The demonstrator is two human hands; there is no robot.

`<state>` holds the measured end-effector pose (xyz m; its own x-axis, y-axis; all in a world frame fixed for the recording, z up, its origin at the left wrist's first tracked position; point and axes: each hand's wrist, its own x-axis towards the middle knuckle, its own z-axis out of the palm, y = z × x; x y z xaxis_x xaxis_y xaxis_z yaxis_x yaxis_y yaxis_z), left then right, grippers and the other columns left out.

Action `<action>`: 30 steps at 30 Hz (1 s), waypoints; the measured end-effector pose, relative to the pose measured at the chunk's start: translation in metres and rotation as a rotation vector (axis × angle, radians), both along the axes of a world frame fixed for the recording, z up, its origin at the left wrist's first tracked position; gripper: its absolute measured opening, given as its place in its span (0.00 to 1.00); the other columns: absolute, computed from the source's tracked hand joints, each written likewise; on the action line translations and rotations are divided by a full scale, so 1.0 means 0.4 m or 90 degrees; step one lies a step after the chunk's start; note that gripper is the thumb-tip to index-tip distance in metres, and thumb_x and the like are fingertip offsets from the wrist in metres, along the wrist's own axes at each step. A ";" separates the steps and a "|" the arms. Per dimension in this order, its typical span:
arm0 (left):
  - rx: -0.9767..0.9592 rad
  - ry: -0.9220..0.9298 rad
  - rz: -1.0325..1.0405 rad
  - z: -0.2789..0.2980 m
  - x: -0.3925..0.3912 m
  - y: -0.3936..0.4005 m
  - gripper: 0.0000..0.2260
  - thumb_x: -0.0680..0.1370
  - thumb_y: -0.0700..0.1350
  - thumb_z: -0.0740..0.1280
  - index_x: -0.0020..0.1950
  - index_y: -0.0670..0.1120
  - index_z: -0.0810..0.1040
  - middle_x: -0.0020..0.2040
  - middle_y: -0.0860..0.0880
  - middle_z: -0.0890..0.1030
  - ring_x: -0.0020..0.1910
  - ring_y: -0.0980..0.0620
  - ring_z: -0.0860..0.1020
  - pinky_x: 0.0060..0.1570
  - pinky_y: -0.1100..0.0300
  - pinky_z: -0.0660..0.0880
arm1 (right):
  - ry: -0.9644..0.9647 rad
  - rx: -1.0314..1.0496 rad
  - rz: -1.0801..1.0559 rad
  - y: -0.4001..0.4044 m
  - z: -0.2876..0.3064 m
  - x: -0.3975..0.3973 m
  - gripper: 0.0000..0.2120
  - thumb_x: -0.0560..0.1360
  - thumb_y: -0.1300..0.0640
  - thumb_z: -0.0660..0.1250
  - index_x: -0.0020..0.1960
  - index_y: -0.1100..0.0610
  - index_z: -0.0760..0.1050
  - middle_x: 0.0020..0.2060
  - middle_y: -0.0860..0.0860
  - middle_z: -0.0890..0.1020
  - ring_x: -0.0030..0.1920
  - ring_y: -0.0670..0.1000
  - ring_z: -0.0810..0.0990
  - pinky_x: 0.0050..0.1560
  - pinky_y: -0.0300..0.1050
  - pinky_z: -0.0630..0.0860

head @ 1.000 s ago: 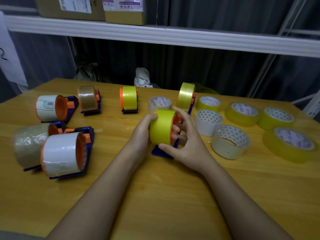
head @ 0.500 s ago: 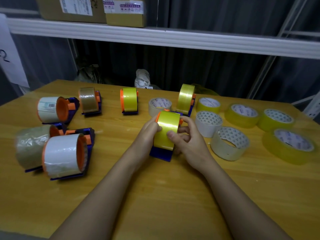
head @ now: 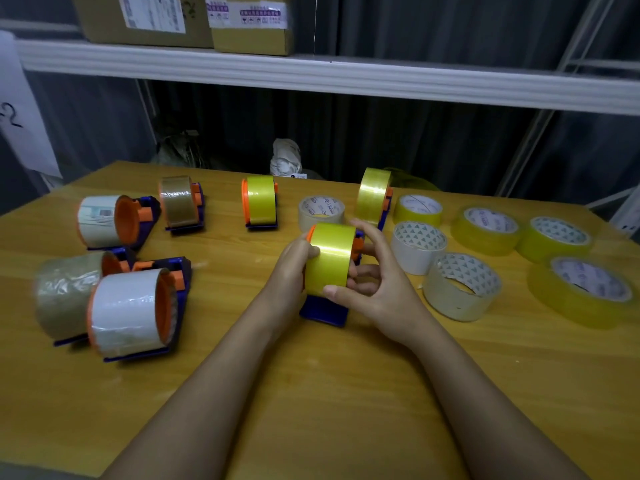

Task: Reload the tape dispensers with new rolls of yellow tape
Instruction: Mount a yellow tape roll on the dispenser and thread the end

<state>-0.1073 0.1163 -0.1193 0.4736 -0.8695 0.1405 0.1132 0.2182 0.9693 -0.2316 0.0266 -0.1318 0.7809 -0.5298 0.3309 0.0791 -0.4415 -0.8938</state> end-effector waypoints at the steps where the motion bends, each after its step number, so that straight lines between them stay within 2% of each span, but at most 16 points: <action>1: -0.009 -0.011 -0.010 0.000 -0.003 0.002 0.23 0.62 0.54 0.61 0.55 0.51 0.80 0.47 0.40 0.77 0.47 0.42 0.75 0.51 0.46 0.72 | 0.005 0.017 -0.014 0.002 0.002 0.002 0.35 0.67 0.46 0.76 0.67 0.34 0.60 0.57 0.44 0.73 0.49 0.46 0.81 0.49 0.45 0.81; 3: -0.016 -0.059 -0.037 0.002 -0.011 0.004 0.19 0.63 0.53 0.60 0.49 0.59 0.82 0.46 0.47 0.79 0.47 0.47 0.76 0.47 0.52 0.72 | 0.011 0.071 -0.045 0.004 0.005 0.008 0.28 0.66 0.39 0.70 0.63 0.37 0.64 0.50 0.47 0.78 0.46 0.47 0.82 0.47 0.48 0.82; 4: -0.012 -0.076 -0.044 0.004 -0.016 0.006 0.17 0.63 0.52 0.60 0.48 0.61 0.81 0.46 0.48 0.79 0.47 0.48 0.76 0.47 0.51 0.72 | 0.015 0.083 -0.058 0.004 0.005 0.011 0.26 0.66 0.37 0.67 0.62 0.39 0.66 0.46 0.48 0.80 0.43 0.46 0.82 0.46 0.50 0.81; 6: -0.002 -0.087 -0.043 0.004 -0.019 0.003 0.16 0.63 0.52 0.60 0.45 0.63 0.81 0.47 0.46 0.77 0.47 0.47 0.75 0.48 0.48 0.71 | 0.032 0.082 -0.075 0.002 0.004 0.012 0.27 0.66 0.35 0.65 0.61 0.44 0.68 0.41 0.49 0.81 0.39 0.45 0.82 0.45 0.51 0.81; 7: -0.004 -0.087 -0.041 0.002 -0.018 0.001 0.16 0.62 0.53 0.60 0.45 0.62 0.81 0.47 0.45 0.76 0.47 0.45 0.74 0.48 0.47 0.70 | 0.034 0.091 -0.074 0.000 0.003 0.013 0.28 0.66 0.34 0.65 0.63 0.45 0.68 0.42 0.50 0.81 0.40 0.45 0.82 0.47 0.52 0.81; 9: -0.021 -0.090 -0.030 -0.001 -0.016 -0.002 0.17 0.63 0.53 0.59 0.48 0.60 0.81 0.48 0.43 0.77 0.49 0.43 0.74 0.50 0.47 0.70 | 0.014 0.115 -0.032 -0.002 -0.003 0.012 0.30 0.70 0.35 0.69 0.68 0.41 0.63 0.53 0.49 0.80 0.49 0.45 0.82 0.51 0.50 0.81; 11: -0.032 -0.068 -0.020 -0.001 -0.014 -0.003 0.16 0.64 0.52 0.60 0.48 0.55 0.80 0.47 0.40 0.76 0.48 0.41 0.73 0.51 0.46 0.69 | -0.001 0.098 0.019 -0.004 -0.008 0.012 0.37 0.69 0.44 0.74 0.71 0.36 0.57 0.65 0.45 0.72 0.58 0.45 0.79 0.54 0.44 0.79; 14: -0.016 -0.028 -0.012 0.000 -0.009 -0.001 0.13 0.65 0.50 0.61 0.45 0.53 0.81 0.43 0.42 0.78 0.44 0.42 0.74 0.49 0.48 0.70 | -0.006 0.043 0.046 -0.002 -0.008 0.007 0.41 0.70 0.59 0.76 0.72 0.36 0.57 0.67 0.47 0.67 0.57 0.49 0.79 0.51 0.42 0.79; 16: -0.014 -0.020 -0.013 0.002 -0.008 0.002 0.13 0.64 0.51 0.61 0.44 0.54 0.82 0.43 0.43 0.78 0.44 0.43 0.75 0.47 0.50 0.70 | -0.009 0.033 0.022 0.000 -0.002 0.003 0.39 0.69 0.59 0.77 0.70 0.35 0.60 0.65 0.46 0.68 0.55 0.49 0.80 0.48 0.41 0.79; 18: -0.024 -0.040 -0.021 0.006 -0.013 0.005 0.14 0.62 0.54 0.61 0.42 0.58 0.82 0.46 0.42 0.76 0.46 0.43 0.73 0.48 0.49 0.68 | 0.002 0.056 0.002 0.000 0.000 0.003 0.37 0.68 0.53 0.77 0.69 0.37 0.61 0.62 0.46 0.70 0.52 0.48 0.81 0.47 0.43 0.81; 20: -0.024 -0.071 -0.027 0.006 -0.019 0.006 0.14 0.64 0.51 0.60 0.43 0.62 0.82 0.47 0.45 0.77 0.48 0.45 0.73 0.49 0.50 0.69 | 0.022 0.110 -0.029 0.000 0.002 0.007 0.33 0.68 0.45 0.74 0.69 0.41 0.63 0.55 0.48 0.75 0.47 0.48 0.83 0.46 0.46 0.82; 23: -0.010 -0.109 -0.036 -0.001 -0.019 0.004 0.17 0.67 0.48 0.58 0.48 0.64 0.81 0.44 0.48 0.78 0.45 0.46 0.75 0.46 0.50 0.71 | 0.036 0.149 -0.070 -0.006 0.001 0.013 0.32 0.70 0.36 0.68 0.68 0.51 0.67 0.35 0.47 0.80 0.36 0.47 0.81 0.41 0.50 0.82; 25: -0.005 -0.115 -0.030 -0.005 -0.018 0.002 0.17 0.65 0.52 0.59 0.51 0.61 0.80 0.44 0.45 0.78 0.45 0.43 0.75 0.46 0.47 0.71 | 0.032 0.153 -0.069 -0.008 -0.001 0.014 0.34 0.66 0.36 0.65 0.67 0.53 0.68 0.29 0.46 0.78 0.34 0.46 0.80 0.41 0.51 0.82; 27: -0.001 -0.114 -0.009 -0.006 -0.016 0.002 0.17 0.65 0.52 0.59 0.49 0.61 0.81 0.45 0.46 0.78 0.45 0.44 0.75 0.47 0.47 0.71 | 0.026 0.158 -0.065 -0.006 0.000 0.014 0.36 0.64 0.35 0.66 0.67 0.52 0.68 0.34 0.48 0.81 0.36 0.47 0.81 0.44 0.52 0.83; 30: -0.003 -0.123 -0.012 -0.002 -0.019 0.006 0.16 0.68 0.51 0.58 0.49 0.64 0.80 0.47 0.49 0.79 0.50 0.47 0.76 0.51 0.48 0.72 | 0.008 0.154 -0.060 -0.003 -0.003 0.014 0.37 0.63 0.36 0.69 0.69 0.48 0.66 0.49 0.54 0.82 0.45 0.51 0.84 0.49 0.53 0.82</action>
<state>-0.1148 0.1186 -0.1203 0.4206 -0.8773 0.2313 -0.0699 0.2229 0.9723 -0.2260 0.0253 -0.1330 0.7276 -0.6632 0.1756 0.0354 -0.2193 -0.9750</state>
